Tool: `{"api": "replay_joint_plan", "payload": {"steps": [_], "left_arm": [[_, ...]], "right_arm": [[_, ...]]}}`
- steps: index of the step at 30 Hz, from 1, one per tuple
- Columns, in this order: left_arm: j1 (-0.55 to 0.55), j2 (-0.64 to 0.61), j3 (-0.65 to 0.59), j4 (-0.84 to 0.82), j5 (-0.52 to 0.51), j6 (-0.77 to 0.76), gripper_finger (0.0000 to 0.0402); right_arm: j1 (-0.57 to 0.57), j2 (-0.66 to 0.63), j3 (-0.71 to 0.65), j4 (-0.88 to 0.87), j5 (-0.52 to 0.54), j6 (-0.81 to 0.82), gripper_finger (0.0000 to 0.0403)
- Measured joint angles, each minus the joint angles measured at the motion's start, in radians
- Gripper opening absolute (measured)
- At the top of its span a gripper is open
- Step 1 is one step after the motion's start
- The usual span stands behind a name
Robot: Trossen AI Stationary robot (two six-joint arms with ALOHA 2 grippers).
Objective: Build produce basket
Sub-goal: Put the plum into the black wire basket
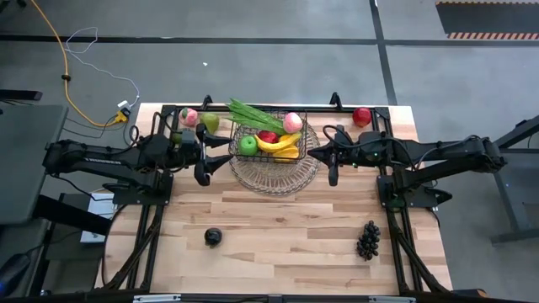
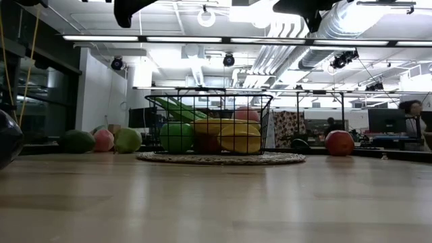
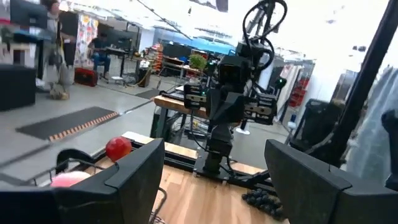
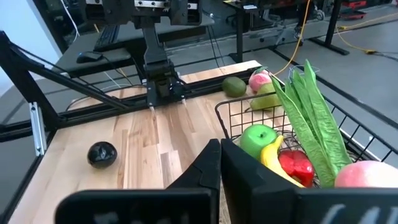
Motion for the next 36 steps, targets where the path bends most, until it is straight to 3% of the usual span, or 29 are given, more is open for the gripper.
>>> {"api": "replay_joint_plan", "payload": {"steps": [5,10,15,19,26,36], "left_arm": [[-0.022,0.004,0.025,-0.073,0.070,-0.103,0.0266],[-0.146,0.072,0.154,-0.432,0.138,-0.097,0.0266],[-0.304,0.173,0.260,-0.799,0.138,-0.091,0.0266],[-0.401,0.252,0.271,-0.957,0.140,-0.195,0.0267],[-0.513,0.405,0.271,-0.993,0.187,-0.306,0.0299],[-0.571,0.624,0.271,-0.991,0.193,-0.281,0.0370]], "right_arm": [[0.000,0.000,0.000,0.000,0.000,0.008,0.0002],[-0.005,0.000,0.000,-0.001,0.000,0.008,0.0001],[-0.019,0.000,0.000,-0.026,0.000,0.008,0.0000],[-0.030,0.000,0.000,-0.043,0.001,0.008,0.0000],[-0.031,0.000,0.000,-0.045,-0.001,0.026,0.0000],[-0.031,0.000,0.000,-0.059,-0.002,0.027,0.0000]]}}
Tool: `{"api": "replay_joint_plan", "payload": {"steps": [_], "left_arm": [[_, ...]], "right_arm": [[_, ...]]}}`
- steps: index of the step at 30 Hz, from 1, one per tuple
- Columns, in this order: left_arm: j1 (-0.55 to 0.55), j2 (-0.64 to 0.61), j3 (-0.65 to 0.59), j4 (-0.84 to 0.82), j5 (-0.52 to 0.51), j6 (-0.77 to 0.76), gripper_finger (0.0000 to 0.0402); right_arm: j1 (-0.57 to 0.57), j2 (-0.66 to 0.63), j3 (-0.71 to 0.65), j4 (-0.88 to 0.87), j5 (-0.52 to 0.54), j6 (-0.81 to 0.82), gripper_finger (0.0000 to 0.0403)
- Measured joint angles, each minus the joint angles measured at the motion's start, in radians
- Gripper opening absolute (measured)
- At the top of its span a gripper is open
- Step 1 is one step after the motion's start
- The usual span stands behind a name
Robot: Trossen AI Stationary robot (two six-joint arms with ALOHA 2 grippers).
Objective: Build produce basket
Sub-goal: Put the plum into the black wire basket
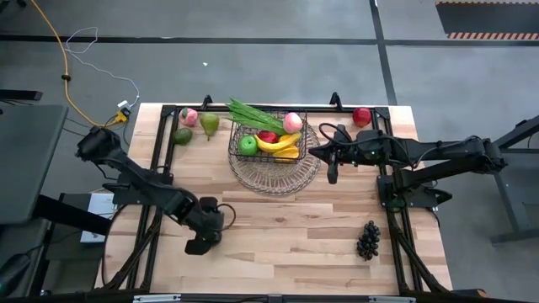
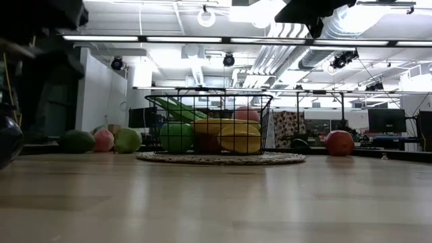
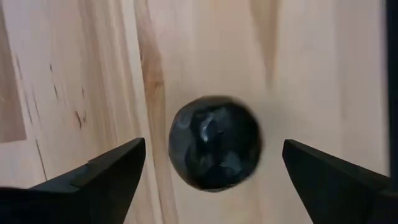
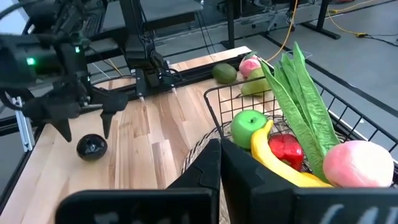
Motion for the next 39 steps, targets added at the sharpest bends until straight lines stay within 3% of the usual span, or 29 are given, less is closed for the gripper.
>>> {"api": "replay_joint_plan", "payload": {"steps": [18,25,33,39], "left_arm": [[0.001,0.206,0.000,0.048,0.000,0.078,0.0369],[0.001,0.207,0.000,0.051,-0.034,0.108,0.0347],[0.002,0.192,0.000,0.047,-0.056,0.141,0.0276],[0.004,0.068,0.000,0.001,-0.054,0.142,0.0263]], "right_arm": [[0.000,0.000,0.000,-0.044,-0.002,0.026,0.0000],[0.000,0.000,0.000,-0.049,-0.002,0.026,0.0000],[0.000,0.000,0.000,-0.048,-0.002,0.031,0.0000],[0.000,0.000,0.000,-0.047,-0.001,0.034,0.0000]]}}
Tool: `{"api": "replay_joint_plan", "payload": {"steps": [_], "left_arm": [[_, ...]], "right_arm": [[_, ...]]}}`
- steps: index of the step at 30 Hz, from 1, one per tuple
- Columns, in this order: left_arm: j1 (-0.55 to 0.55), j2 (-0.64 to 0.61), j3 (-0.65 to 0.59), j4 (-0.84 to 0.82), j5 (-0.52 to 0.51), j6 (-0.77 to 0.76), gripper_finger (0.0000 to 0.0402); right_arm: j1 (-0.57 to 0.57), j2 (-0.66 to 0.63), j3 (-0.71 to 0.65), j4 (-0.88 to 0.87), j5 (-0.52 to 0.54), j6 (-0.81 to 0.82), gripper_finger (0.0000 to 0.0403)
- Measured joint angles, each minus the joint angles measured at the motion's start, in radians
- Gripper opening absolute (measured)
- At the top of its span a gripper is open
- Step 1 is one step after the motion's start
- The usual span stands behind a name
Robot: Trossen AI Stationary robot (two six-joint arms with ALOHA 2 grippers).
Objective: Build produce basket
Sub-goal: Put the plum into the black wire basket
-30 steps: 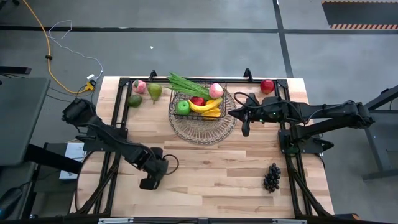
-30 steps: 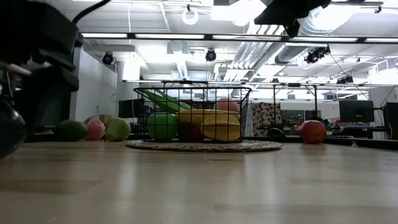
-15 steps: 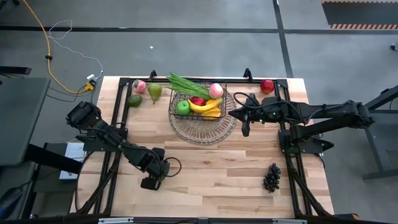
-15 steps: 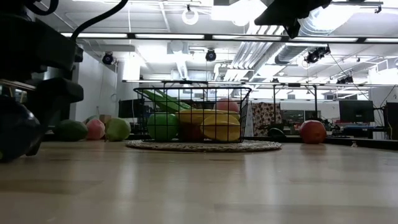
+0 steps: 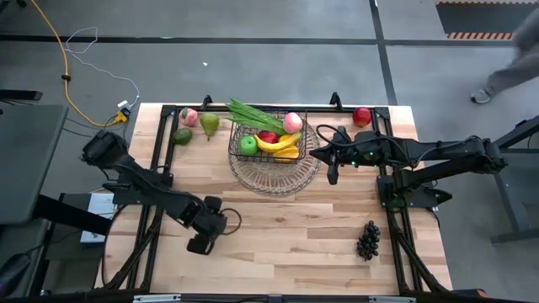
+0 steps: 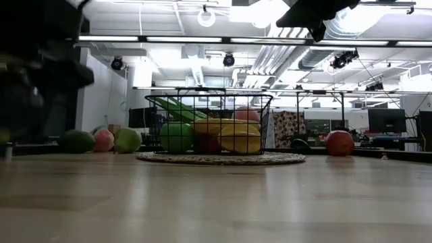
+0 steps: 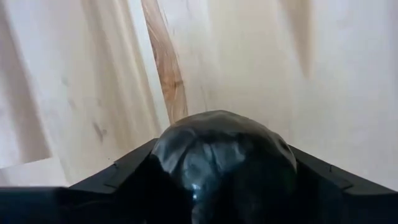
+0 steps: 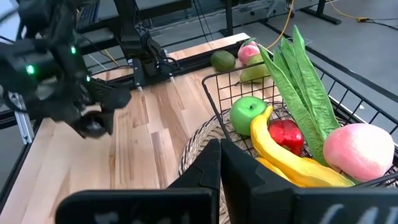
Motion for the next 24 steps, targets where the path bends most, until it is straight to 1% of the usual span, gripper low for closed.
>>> {"api": "replay_joint_plan", "payload": {"steps": [4,6,10,12,14,16,19,22,24], "left_arm": [[0.030,-0.168,0.000,-0.012,-0.021,0.007,0.0272],[0.062,-0.269,0.000,0.005,-0.073,0.007,0.0272],[0.159,-0.460,0.000,0.083,-0.222,0.009,0.0268],[0.224,-0.540,0.000,0.151,-0.281,0.033,0.0269],[0.293,-0.605,0.000,0.209,-0.308,0.076,0.0270],[0.361,-0.654,0.000,0.286,-0.316,0.117,0.0271],[0.449,-0.697,0.000,0.391,-0.301,0.167,0.0272],[0.505,-0.704,-0.008,0.486,-0.258,0.189,0.0272],[0.524,-0.702,-0.053,0.591,-0.215,0.175,0.0272]], "right_arm": [[0.000,0.000,0.000,0.001,0.000,0.000,0.0000],[0.000,0.000,0.000,0.001,0.000,0.000,0.0000],[0.003,0.000,0.000,0.003,-0.010,0.017,0.0000],[0.003,0.000,0.000,0.005,-0.046,0.030,0.0000],[0.003,0.000,0.000,0.016,-0.089,0.030,0.0000],[0.003,0.000,0.000,0.033,-0.115,0.030,0.0000],[0.003,0.000,0.000,0.075,-0.128,0.029,0.0000],[0.003,0.000,0.000,0.111,-0.128,0.027,0.0000],[0.003,0.000,0.000,0.129,-0.133,0.017,0.0000]]}}
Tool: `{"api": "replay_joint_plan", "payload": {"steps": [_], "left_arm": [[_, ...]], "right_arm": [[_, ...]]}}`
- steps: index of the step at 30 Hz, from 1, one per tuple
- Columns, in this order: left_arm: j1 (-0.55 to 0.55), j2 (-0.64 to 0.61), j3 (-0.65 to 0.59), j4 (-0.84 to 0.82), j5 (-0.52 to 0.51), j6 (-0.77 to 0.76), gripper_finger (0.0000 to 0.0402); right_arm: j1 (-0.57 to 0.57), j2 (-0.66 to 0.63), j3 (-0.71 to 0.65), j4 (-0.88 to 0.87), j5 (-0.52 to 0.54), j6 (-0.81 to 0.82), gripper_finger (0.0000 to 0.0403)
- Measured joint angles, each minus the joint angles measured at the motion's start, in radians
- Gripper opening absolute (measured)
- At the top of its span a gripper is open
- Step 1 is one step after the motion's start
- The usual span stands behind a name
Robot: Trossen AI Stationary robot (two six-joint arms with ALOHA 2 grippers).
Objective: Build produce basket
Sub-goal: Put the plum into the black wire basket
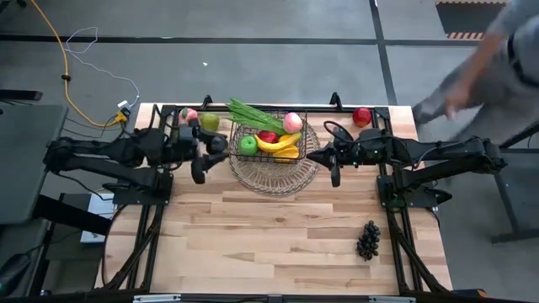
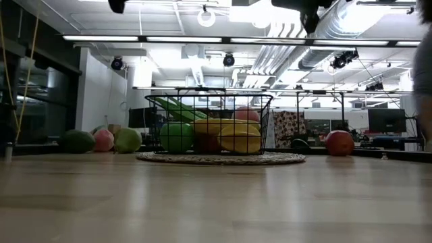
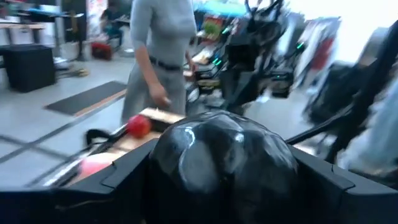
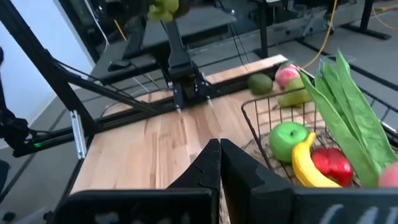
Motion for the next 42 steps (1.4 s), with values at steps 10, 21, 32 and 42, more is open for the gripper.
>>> {"api": "replay_joint_plan", "payload": {"steps": [10,21,32,42], "left_arm": [[0.001,0.068,-0.215,0.373,0.134,-0.140,0.0273],[0.001,0.070,-0.215,0.379,0.138,-0.097,0.0273],[0.040,0.120,-0.154,0.322,0.064,-0.176,0.0273],[0.308,0.465,0.238,-0.076,0.123,-0.154,0.0273]], "right_arm": [[0.034,0.000,0.000,0.058,-0.002,-0.044,0.0000],[0.048,0.000,0.000,0.061,0.001,-0.044,0.0000],[0.048,0.000,0.000,0.061,0.002,-0.044,0.0000],[0.048,0.000,0.000,0.060,0.002,-0.043,0.0000]]}}
